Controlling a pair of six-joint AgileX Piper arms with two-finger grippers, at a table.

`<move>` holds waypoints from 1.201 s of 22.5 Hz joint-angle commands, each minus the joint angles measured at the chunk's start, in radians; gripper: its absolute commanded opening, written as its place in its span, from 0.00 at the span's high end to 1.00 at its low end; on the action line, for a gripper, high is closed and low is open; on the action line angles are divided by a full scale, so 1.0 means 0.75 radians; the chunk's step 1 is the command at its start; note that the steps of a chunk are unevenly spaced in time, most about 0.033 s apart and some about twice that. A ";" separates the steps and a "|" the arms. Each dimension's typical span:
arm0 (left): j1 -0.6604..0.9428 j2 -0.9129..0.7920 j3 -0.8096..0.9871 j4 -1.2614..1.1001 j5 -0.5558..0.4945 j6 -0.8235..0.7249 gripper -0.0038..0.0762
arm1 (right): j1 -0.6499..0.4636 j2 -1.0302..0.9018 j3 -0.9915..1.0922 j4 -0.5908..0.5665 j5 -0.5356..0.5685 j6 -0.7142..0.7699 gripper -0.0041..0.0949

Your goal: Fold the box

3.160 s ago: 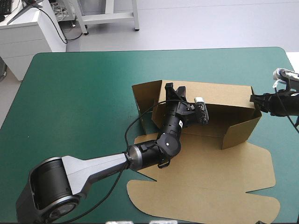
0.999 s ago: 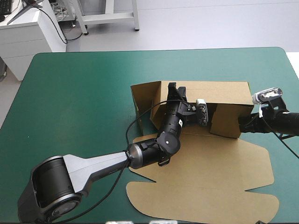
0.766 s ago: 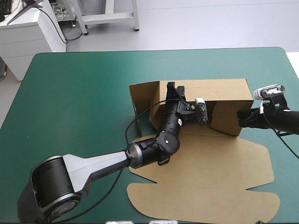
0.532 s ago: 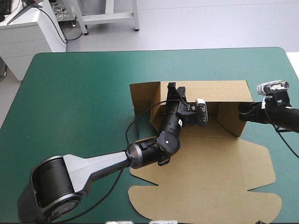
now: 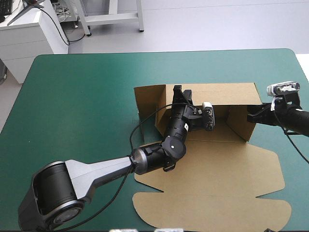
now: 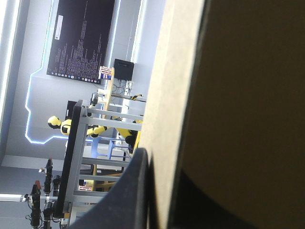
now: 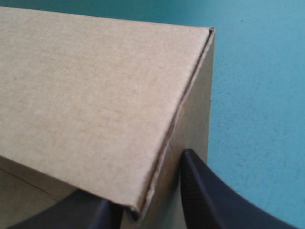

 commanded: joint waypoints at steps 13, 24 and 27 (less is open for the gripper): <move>-0.018 -0.041 -0.016 -0.066 -0.083 -0.038 0.96 | 0.003 0.041 -0.039 0.030 0.120 -0.026 0.96; -0.018 -0.041 -0.016 -0.066 -0.070 -0.038 0.45 | 0.197 0.041 -0.039 -0.173 -0.054 0.135 0.96; -0.018 -0.041 -0.016 -0.066 -0.070 -0.038 0.32 | 0.226 0.041 -0.039 -0.181 -0.094 0.168 0.96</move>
